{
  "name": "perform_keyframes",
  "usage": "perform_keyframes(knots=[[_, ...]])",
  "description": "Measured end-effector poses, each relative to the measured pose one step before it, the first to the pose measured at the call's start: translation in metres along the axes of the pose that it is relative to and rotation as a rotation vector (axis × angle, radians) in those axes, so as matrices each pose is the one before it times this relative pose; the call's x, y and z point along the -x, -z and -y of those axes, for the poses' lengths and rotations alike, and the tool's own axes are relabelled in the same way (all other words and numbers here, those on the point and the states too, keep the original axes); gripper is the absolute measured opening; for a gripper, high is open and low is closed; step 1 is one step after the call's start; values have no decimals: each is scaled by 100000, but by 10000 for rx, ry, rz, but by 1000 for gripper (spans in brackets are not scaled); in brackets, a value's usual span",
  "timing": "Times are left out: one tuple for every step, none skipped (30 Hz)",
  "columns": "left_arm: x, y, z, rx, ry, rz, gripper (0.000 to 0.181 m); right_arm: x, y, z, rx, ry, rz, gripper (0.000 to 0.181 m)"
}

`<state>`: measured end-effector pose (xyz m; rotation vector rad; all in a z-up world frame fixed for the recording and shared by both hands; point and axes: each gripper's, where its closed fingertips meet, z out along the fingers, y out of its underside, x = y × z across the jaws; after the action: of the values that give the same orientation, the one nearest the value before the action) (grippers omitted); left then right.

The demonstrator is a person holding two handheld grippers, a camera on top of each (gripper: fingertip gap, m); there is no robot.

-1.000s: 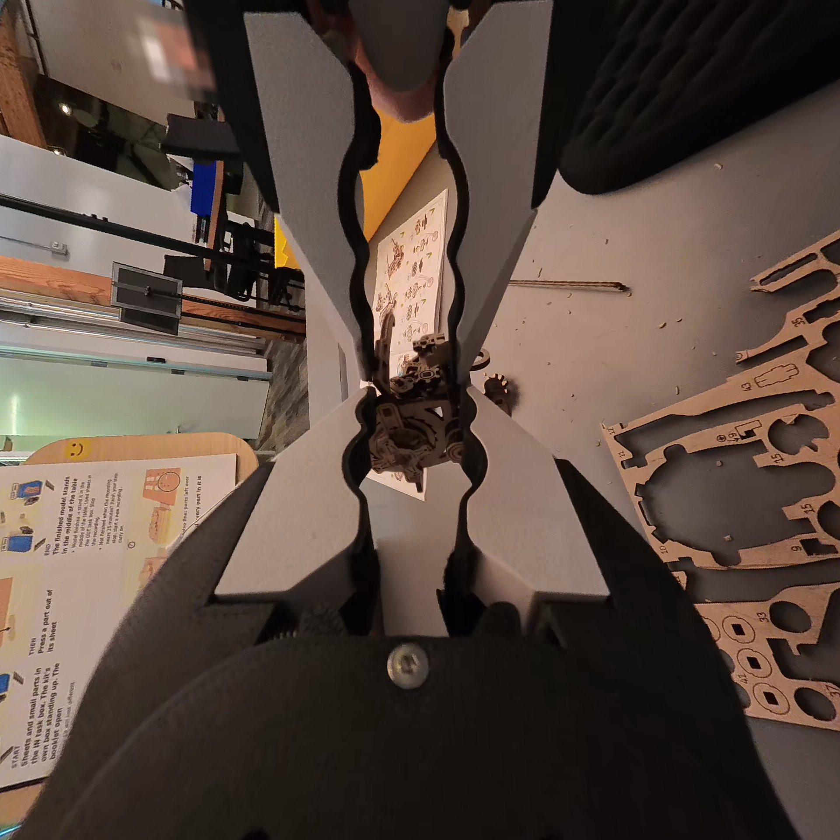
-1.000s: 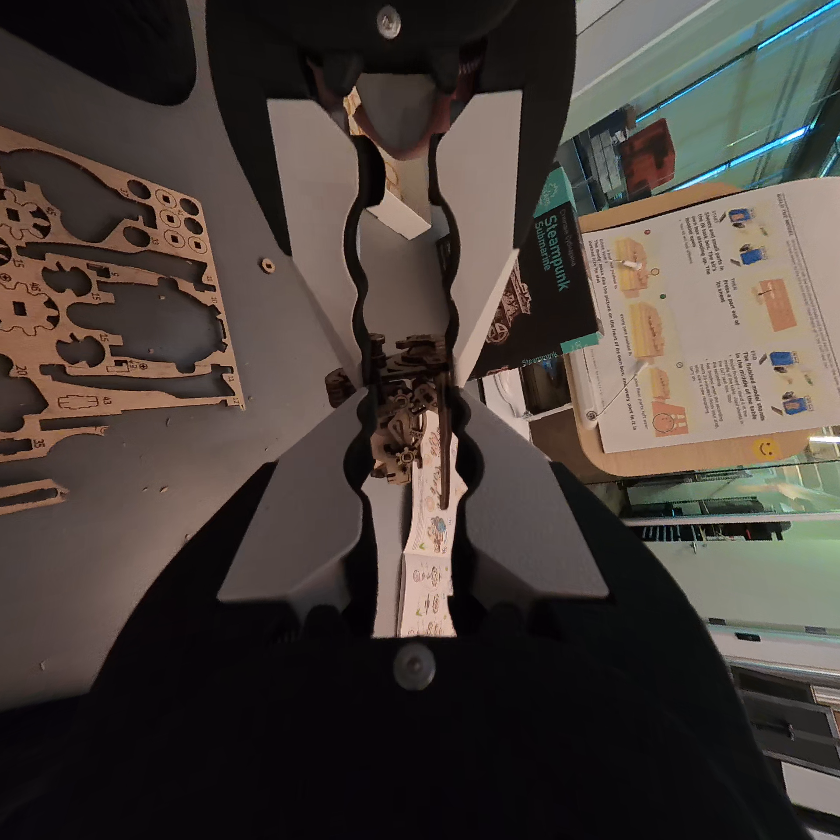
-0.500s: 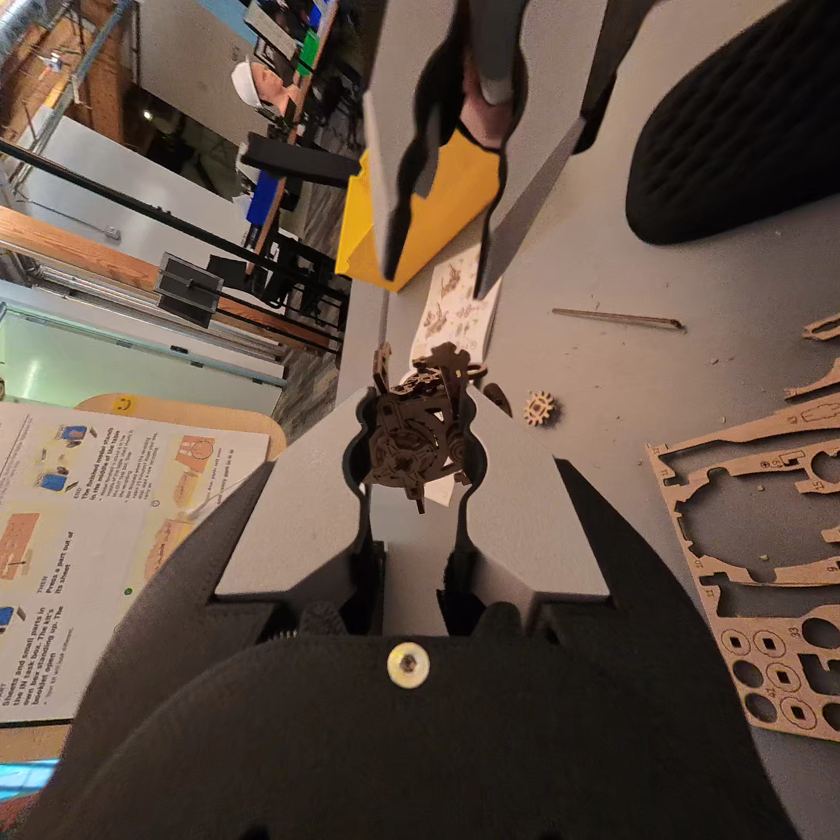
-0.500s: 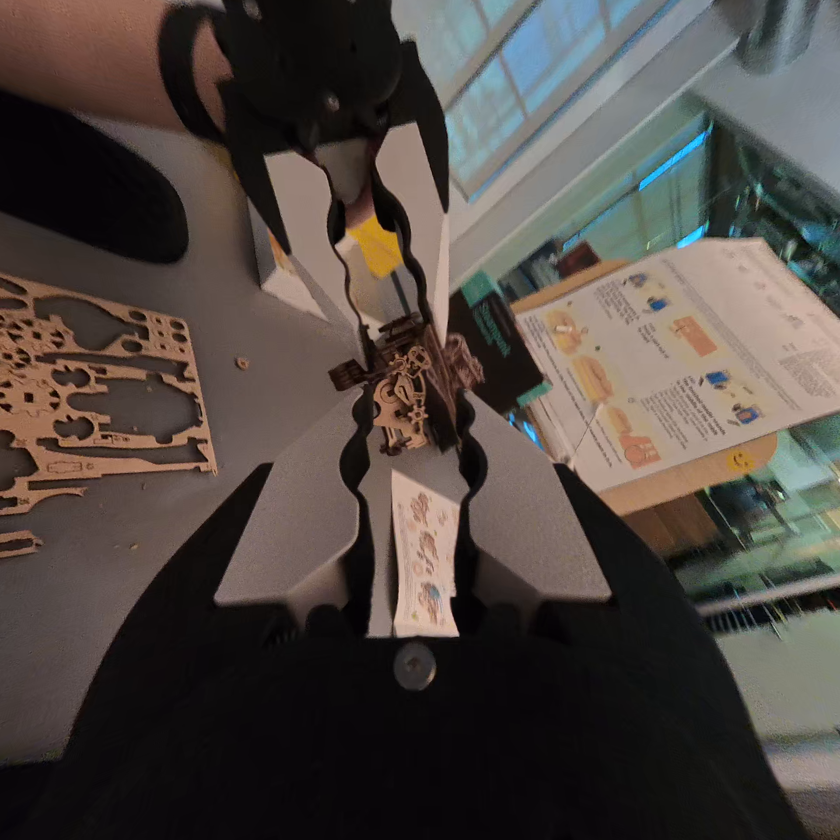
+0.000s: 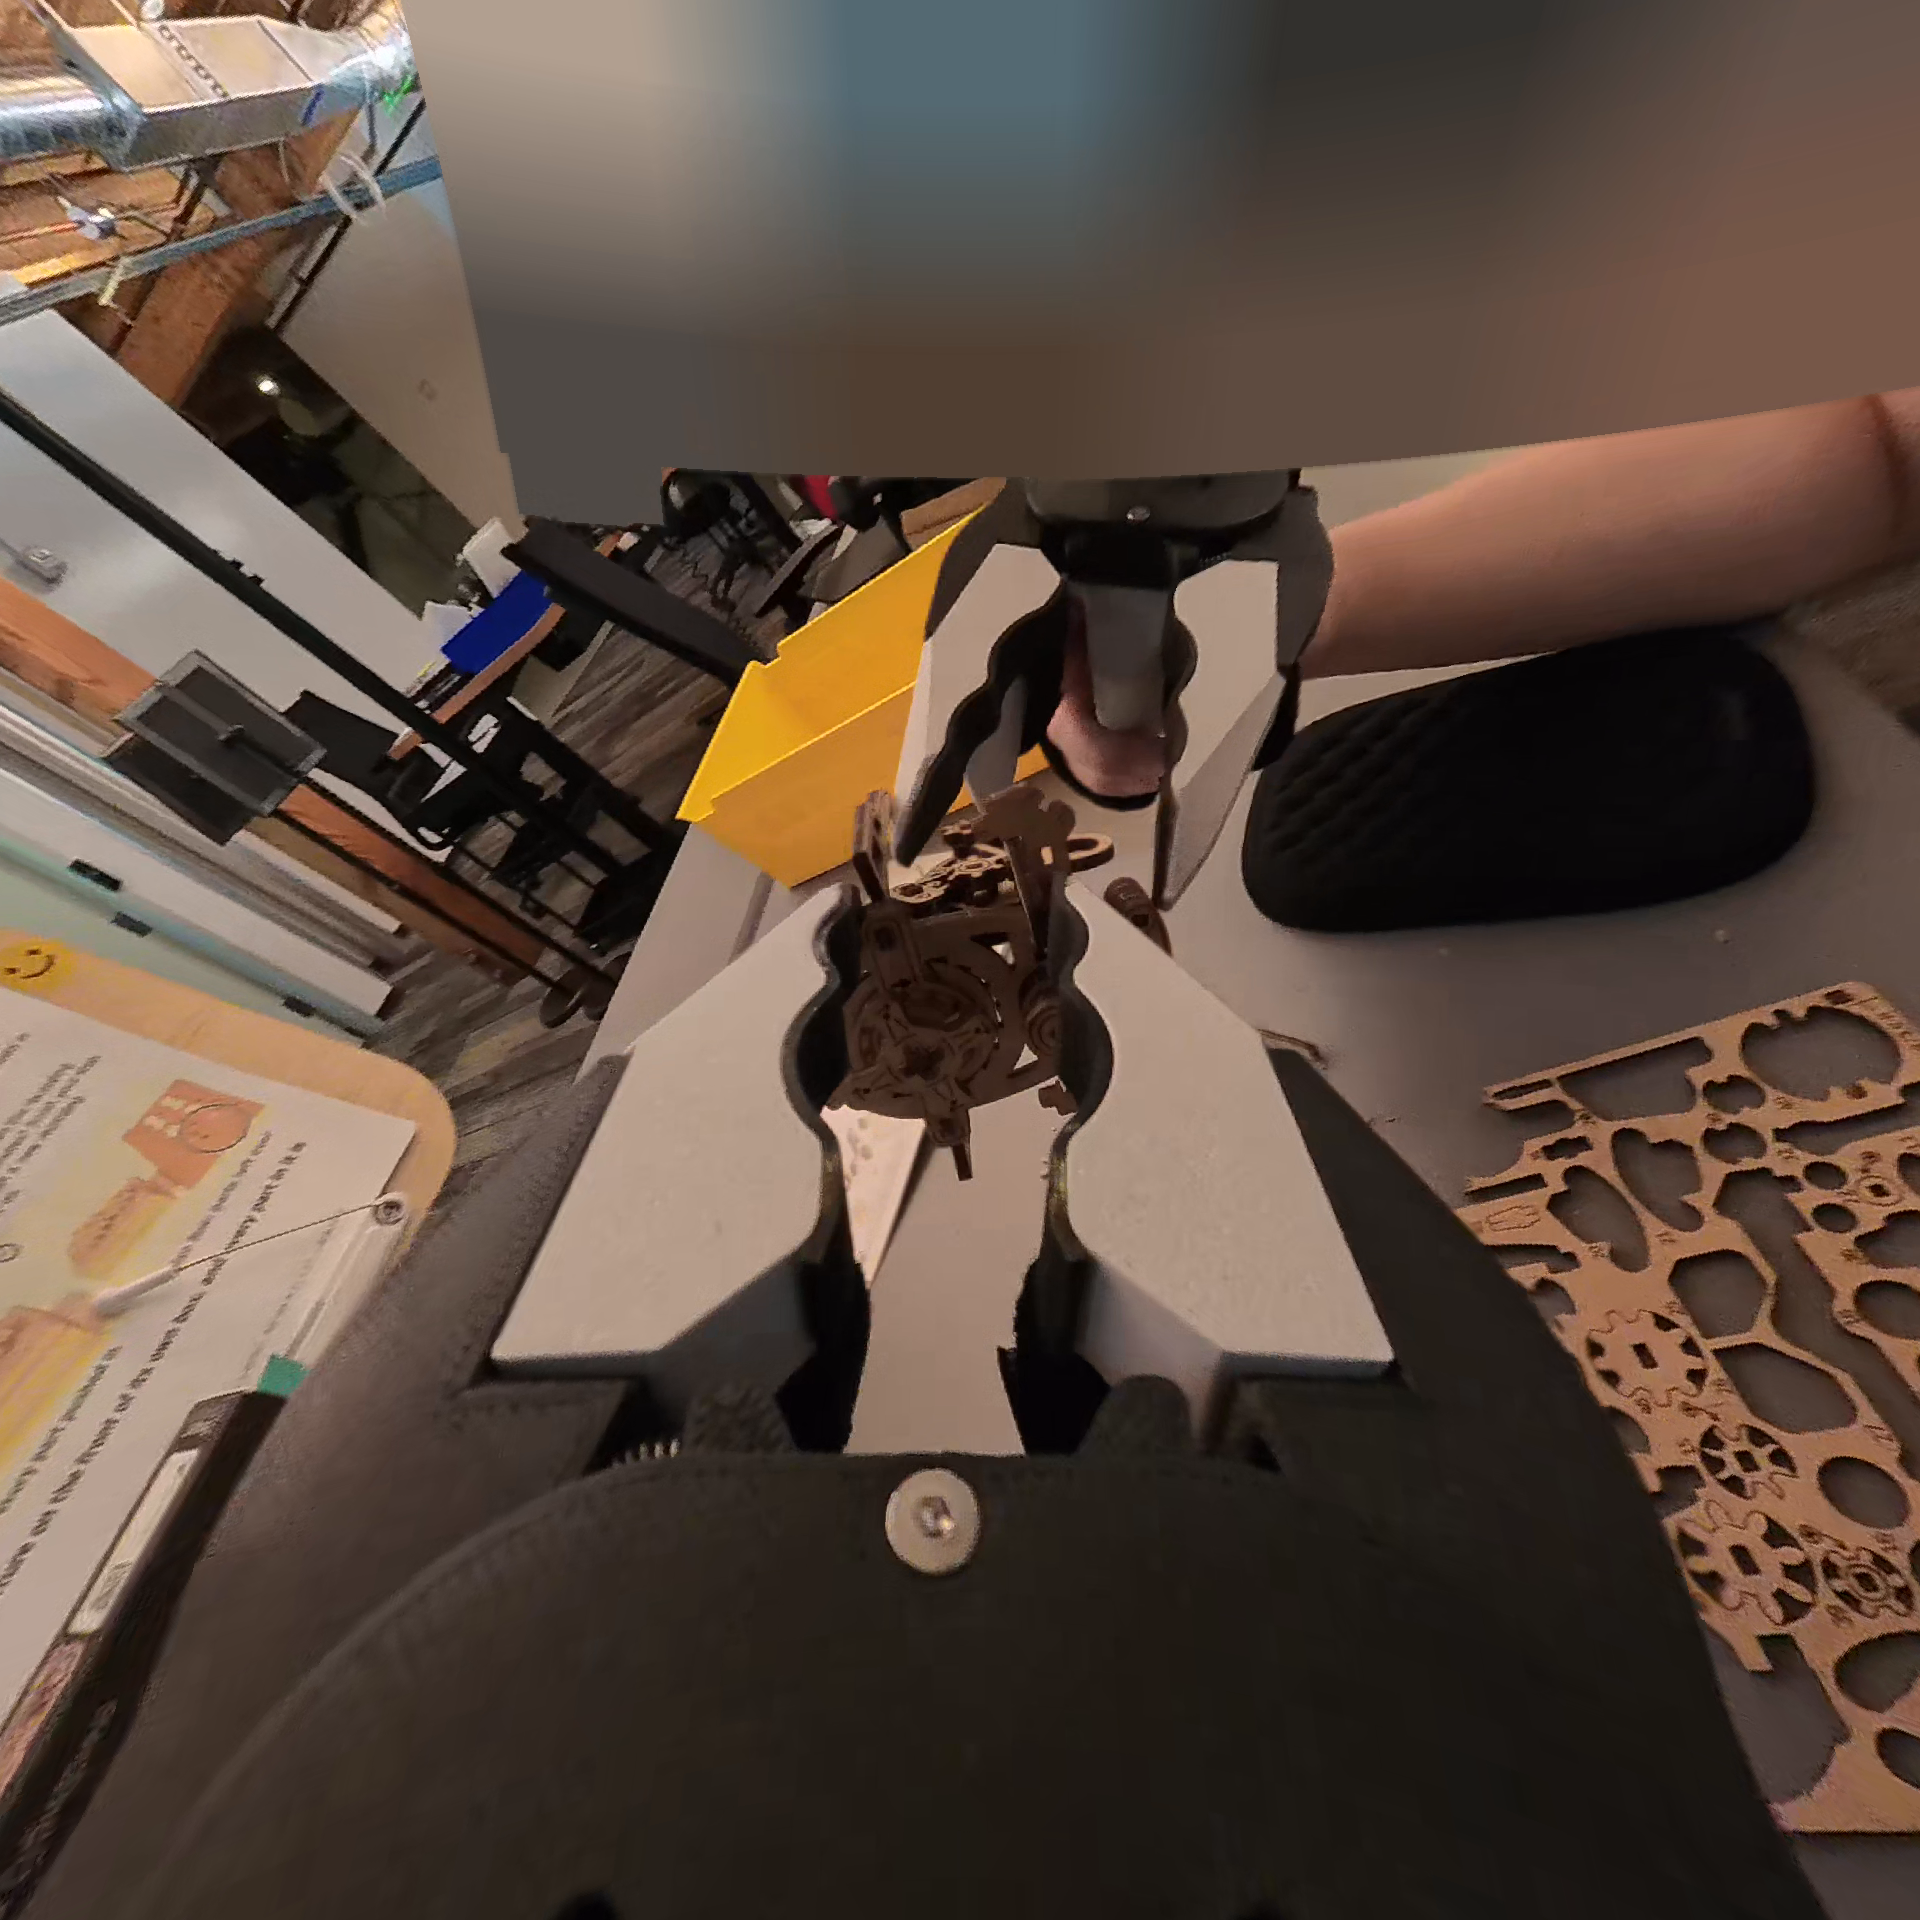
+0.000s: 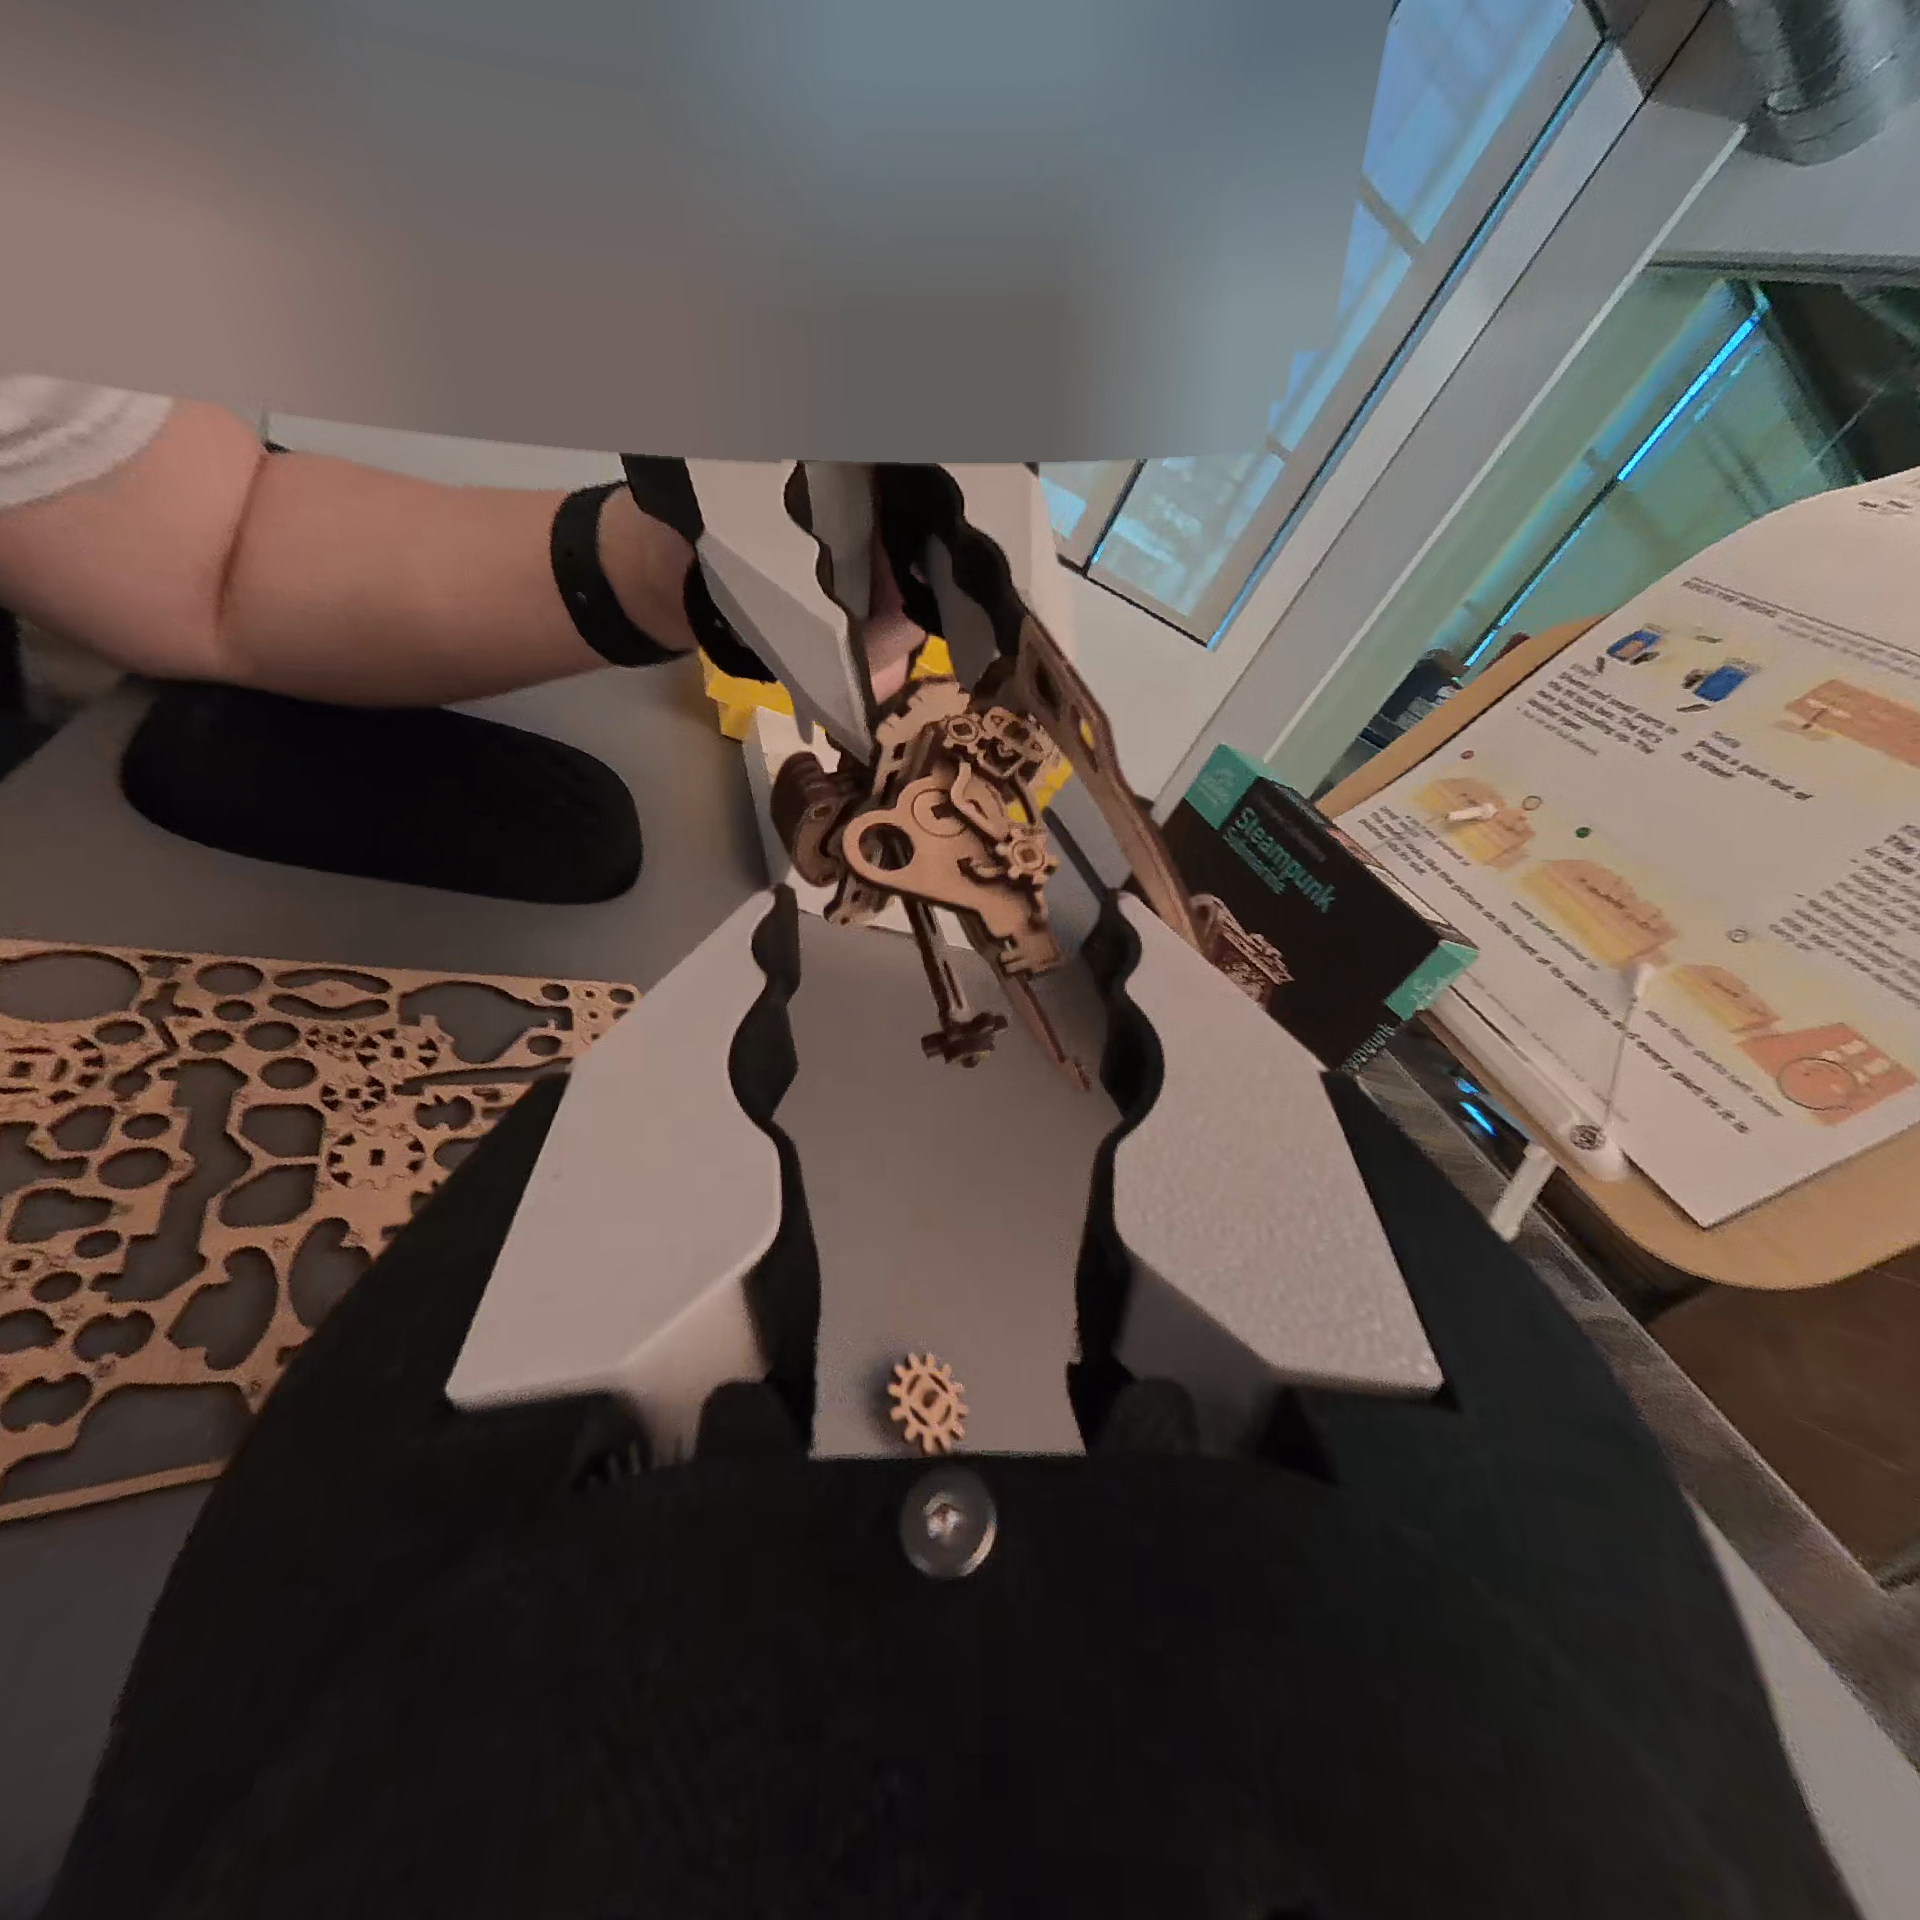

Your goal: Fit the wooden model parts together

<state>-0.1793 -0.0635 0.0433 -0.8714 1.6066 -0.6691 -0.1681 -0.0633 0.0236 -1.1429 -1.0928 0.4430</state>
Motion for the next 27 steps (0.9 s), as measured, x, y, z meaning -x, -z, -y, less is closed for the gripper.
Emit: perform_keyframes(knots=[[-208,-37,54,-39,29,-125,34,147,55,306,-164,-118,115,55],[-205,-46,-25,0,28,-120,34,206,61,267,-135,-126,171,53],[-190,-61,37,-30,52,-115,34,185,50,123,-47,-170,182,50],[-161,-56,85,-78,72,-93,34,94,24,-13,16,-202,141,50],[-143,-64,51,-52,83,-93,34,107,1,11,-28,-168,130,50],[-113,-78,-5,-13,74,-77,34,126,-20,14,-48,-130,116,50],[-73,-70,-40,4,57,-44,34,14,-50,-155,67,-121,58,48],[-19,-70,-53,18,28,-15,34,37,-62,-180,89,-97,61,47],[-32,-57,-73,31,9,-8,34,174,-39,-27,-16,-71,124,44],[-69,-36,-28,9,27,-39,34,167,14,43,-48,-59,116,39],[20,-13,77,-37,56,6,34,-53,-7,-69,28,-76,23,39],[9,3,90,-46,68,-3,34,8,12,44,-6,-138,57,39],[54,32,146,-80,66,26,34,-19,56,230,-161,-101,30,39],[46,31,201,-89,69,30,34,-16,50,219,-178,-153,47,39],[-28,33,218,-91,98,-21,34,66,29,187,-130,-208,108,39],[-61,46,230,-105,124,-51,34,105,36,233,-168,-182,130,39],[13,73,217,-87,112,-14,35,-5,42,266,-189,-160,42,39],[10,92,226,-97,79,-19,38,-90,59,313,-214,-173,-8,39],[35,123,242,-107,55,-2,41,-29,41,278,-206,-213,43,39],[79,150,220,-81,36,24,45,-64,60,217,-165,-244,44,39],[177,167,170,-40,54,60,48,-159,66,210,-176,-278,3,39],[125,192,119,-15,107,-8,48,-207,42,74,-97,-305,-8,39],[31,152,63,-33,169,-95,49,-178,25,-84,6,-254,7,38],[119,80,-88,-8,220,-66,49,-244,7,-106,-6,-214,-56,38],[125,-41,-347,63,297,-100,48,-225,-30,-238,74,-149,-56,38],[134,-132,-579,135,341,-138,48,-123,-71,-411,195,-69,-10,39],[185,-182,-681,152,275,-110,49,-71,-71,-385,179,13,-3,38]])
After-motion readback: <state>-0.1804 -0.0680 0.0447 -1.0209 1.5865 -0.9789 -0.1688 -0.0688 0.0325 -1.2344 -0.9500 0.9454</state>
